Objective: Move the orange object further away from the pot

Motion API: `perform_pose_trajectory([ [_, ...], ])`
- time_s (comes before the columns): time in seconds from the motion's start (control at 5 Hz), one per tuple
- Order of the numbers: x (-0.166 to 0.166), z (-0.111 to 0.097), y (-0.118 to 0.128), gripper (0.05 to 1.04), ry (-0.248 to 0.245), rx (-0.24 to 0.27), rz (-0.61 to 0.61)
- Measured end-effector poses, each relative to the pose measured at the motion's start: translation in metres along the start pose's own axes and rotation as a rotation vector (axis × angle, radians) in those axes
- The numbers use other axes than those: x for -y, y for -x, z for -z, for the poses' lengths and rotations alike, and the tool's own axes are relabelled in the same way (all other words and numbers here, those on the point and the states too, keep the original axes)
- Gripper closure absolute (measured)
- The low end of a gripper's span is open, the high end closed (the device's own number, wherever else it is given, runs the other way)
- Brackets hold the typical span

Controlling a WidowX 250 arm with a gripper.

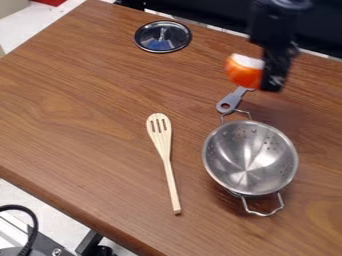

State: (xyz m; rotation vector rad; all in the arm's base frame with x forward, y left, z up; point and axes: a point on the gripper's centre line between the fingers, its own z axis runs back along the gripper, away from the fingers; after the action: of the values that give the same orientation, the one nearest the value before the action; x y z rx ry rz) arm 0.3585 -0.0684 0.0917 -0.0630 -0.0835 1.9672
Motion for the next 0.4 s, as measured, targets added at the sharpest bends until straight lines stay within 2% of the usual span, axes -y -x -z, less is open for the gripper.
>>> perform_pose_trajectory([
  [0.4,0.022,-0.007,-0.071,0.574,0.017,-0.02,-0.101],
])
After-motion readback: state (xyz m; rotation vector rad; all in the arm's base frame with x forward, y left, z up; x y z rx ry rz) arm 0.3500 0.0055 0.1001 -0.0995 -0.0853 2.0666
